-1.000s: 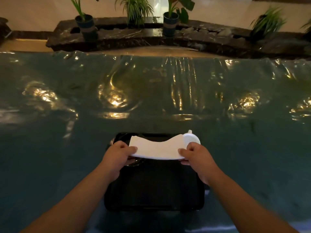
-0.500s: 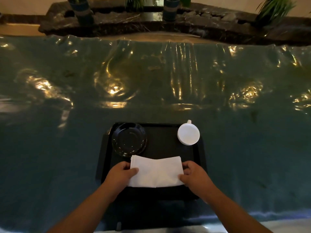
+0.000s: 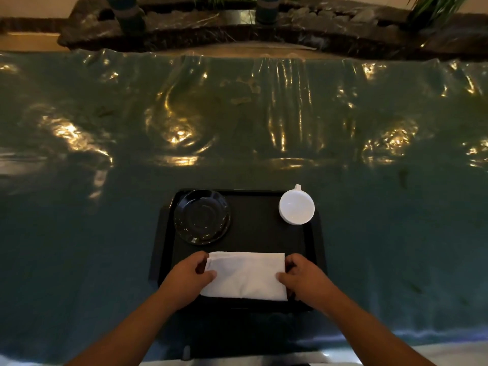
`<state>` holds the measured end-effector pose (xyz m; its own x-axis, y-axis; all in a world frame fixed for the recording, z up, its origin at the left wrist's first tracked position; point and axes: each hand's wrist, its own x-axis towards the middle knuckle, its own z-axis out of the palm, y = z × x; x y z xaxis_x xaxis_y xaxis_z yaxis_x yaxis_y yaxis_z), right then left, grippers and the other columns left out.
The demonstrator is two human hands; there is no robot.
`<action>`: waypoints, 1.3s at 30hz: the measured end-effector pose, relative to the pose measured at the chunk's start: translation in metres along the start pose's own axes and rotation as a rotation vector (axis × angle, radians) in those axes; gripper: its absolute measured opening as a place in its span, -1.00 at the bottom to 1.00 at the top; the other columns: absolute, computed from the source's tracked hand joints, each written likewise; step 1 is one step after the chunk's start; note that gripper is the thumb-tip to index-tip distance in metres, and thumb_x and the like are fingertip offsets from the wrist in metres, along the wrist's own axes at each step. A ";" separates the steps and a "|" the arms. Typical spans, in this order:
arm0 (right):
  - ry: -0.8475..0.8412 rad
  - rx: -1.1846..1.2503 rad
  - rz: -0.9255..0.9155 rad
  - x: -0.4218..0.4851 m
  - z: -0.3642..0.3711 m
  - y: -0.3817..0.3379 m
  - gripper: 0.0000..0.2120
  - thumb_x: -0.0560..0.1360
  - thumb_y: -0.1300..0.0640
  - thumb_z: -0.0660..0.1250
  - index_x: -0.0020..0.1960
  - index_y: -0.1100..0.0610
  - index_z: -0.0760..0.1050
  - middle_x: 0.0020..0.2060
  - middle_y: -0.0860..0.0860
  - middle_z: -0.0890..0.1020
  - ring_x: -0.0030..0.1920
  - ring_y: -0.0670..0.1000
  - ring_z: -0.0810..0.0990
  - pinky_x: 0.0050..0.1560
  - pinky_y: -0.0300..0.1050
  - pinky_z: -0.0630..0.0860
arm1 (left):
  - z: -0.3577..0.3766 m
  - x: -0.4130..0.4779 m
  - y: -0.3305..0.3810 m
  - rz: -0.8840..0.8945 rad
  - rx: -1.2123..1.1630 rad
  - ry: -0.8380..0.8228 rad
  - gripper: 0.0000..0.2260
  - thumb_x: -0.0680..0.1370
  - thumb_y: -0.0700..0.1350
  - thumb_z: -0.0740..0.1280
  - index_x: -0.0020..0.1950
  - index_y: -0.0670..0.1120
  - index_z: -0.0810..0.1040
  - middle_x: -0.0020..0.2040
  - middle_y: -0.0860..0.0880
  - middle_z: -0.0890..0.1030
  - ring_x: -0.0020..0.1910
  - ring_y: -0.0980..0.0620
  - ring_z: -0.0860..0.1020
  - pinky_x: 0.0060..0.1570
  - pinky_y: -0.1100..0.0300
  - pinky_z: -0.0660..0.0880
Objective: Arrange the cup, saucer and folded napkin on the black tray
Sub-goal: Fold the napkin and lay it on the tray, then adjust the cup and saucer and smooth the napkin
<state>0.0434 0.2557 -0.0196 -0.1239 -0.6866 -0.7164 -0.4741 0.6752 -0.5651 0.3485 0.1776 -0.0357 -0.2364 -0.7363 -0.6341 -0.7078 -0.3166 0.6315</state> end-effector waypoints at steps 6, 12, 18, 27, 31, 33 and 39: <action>0.099 -0.237 -0.073 0.007 0.001 -0.008 -0.80 0.57 0.01 0.40 -0.16 0.00 0.42 -0.27 -0.02 0.62 -0.26 -0.03 0.61 -0.25 -0.06 0.55 | -0.005 0.000 -0.002 -0.046 0.139 0.166 -0.83 0.57 0.15 0.41 -0.04 0.08 0.57 -0.19 0.05 0.65 -0.20 0.12 0.60 -0.25 0.16 0.51; 0.352 -0.638 -0.437 -0.004 0.010 -0.015 -0.76 0.50 -0.03 0.40 0.07 0.04 0.45 -0.06 -0.01 0.53 -0.10 0.09 0.55 -0.19 -0.02 0.48 | -0.007 -0.006 -0.002 0.289 0.516 0.414 -0.81 0.54 0.13 0.41 -0.05 0.05 0.50 -0.15 0.08 0.55 -0.25 0.09 0.53 -0.33 0.12 0.50; 0.243 -0.847 -0.742 -0.003 0.031 -0.016 -0.53 0.49 -0.02 0.43 0.38 0.00 0.51 0.27 0.11 0.60 0.22 0.17 0.58 0.19 0.13 0.61 | 0.007 -0.005 -0.003 0.743 0.885 0.281 -0.71 0.49 0.14 0.37 0.12 0.04 0.67 0.17 -0.05 0.66 0.09 -0.09 0.64 0.03 -0.02 0.64; 0.218 -0.638 -0.691 0.001 0.015 -0.015 -0.57 0.52 0.02 0.37 0.37 0.07 0.53 0.28 0.09 0.58 0.29 0.14 0.51 0.33 0.07 0.49 | 0.011 0.010 0.034 0.709 0.952 0.156 -0.72 0.53 0.13 0.32 0.18 0.05 0.61 0.15 0.01 0.65 0.06 -0.01 0.63 0.05 0.02 0.58; 0.573 -0.167 -0.371 0.016 -0.030 -0.031 -0.72 0.53 0.07 0.42 0.22 -0.02 0.50 -0.11 -0.11 0.61 -0.09 -0.06 0.57 -0.14 -0.11 0.51 | 0.020 0.044 0.110 0.512 0.590 0.170 -0.70 0.57 0.18 0.27 0.25 0.13 0.53 0.16 0.07 0.62 0.03 0.07 0.61 -0.03 0.12 0.55; 0.591 -0.021 -0.174 0.030 -0.057 -0.033 -0.68 0.56 0.03 0.40 0.27 -0.02 0.43 -0.21 -0.13 0.59 -0.19 -0.10 0.58 -0.27 -0.12 0.46 | 0.029 0.066 0.146 0.401 0.435 0.170 -0.61 0.55 0.18 0.36 0.36 0.12 0.50 0.26 0.05 0.61 0.12 0.03 0.61 0.06 0.07 0.57; 0.414 0.066 0.052 0.064 -0.095 -0.028 -0.69 0.61 -0.08 0.35 0.29 -0.02 0.42 -0.09 0.00 0.68 -0.13 0.03 0.67 -0.19 0.03 0.61 | 0.057 0.113 0.203 0.229 0.211 0.068 -0.55 0.58 0.14 0.37 0.45 0.05 0.48 0.30 0.01 0.63 0.22 -0.03 0.58 0.11 0.09 0.48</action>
<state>-0.0339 0.1675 -0.0106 -0.4926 -0.6925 -0.5271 -0.4025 0.7183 -0.5675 0.1403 0.0648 -0.0049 -0.3657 -0.8147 -0.4500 -0.7655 -0.0117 0.6433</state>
